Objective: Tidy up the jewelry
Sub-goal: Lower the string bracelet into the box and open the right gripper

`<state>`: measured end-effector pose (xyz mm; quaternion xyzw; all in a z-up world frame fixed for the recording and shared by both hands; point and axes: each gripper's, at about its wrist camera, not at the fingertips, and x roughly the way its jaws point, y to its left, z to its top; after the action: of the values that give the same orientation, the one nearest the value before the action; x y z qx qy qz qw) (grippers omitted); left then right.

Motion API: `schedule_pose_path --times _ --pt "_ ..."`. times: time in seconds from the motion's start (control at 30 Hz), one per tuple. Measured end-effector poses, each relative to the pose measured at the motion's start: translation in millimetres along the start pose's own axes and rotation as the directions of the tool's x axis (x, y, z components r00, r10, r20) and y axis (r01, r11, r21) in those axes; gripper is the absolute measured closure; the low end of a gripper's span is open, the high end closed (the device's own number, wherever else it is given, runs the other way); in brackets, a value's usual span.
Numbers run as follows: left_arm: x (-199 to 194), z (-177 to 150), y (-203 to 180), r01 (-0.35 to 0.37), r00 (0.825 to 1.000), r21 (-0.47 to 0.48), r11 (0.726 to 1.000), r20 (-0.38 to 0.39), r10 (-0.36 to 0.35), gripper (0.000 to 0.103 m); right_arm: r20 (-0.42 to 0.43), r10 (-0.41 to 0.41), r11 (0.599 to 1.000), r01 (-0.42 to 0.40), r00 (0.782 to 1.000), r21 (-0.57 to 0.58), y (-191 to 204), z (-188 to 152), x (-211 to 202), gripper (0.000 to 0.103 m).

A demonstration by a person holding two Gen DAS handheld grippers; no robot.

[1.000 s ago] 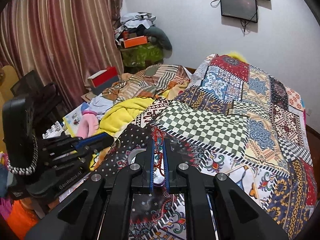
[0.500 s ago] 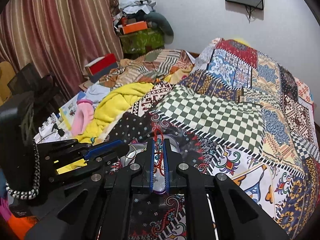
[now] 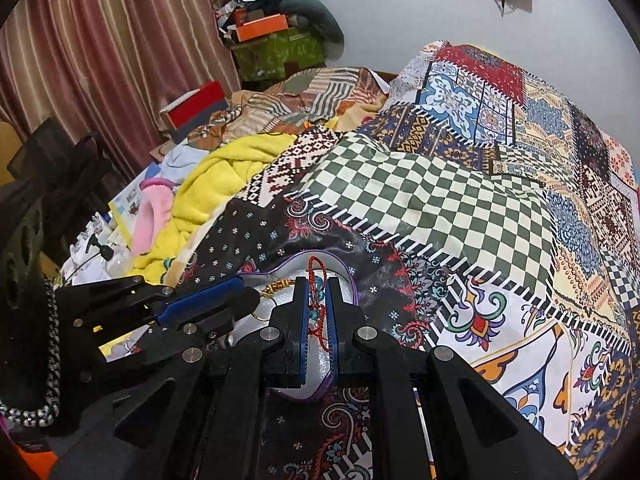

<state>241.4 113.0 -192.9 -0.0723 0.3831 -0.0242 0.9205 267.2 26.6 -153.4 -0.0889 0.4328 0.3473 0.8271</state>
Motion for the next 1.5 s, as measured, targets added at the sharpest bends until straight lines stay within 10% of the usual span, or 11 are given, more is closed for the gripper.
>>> schedule_pose_path --times 0.4,0.6,1.5 --pt "-8.9 2.5 -0.2 -0.022 1.000 0.001 1.000 0.014 0.022 0.096 -0.026 0.002 1.000 -0.003 1.000 -0.015 2.1 -0.1 1.1 0.096" --pt "-23.2 6.9 9.1 -0.060 0.998 -0.032 0.998 0.033 0.061 0.079 0.003 -0.008 1.000 0.008 1.000 -0.017 6.0 0.7 -14.3 0.084" --pt "-106.8 10.4 -72.7 -0.003 0.992 0.082 0.997 0.126 -0.008 0.059 0.210 -0.208 0.976 0.189 0.955 0.107 -36.7 -39.0 -175.7 0.073"
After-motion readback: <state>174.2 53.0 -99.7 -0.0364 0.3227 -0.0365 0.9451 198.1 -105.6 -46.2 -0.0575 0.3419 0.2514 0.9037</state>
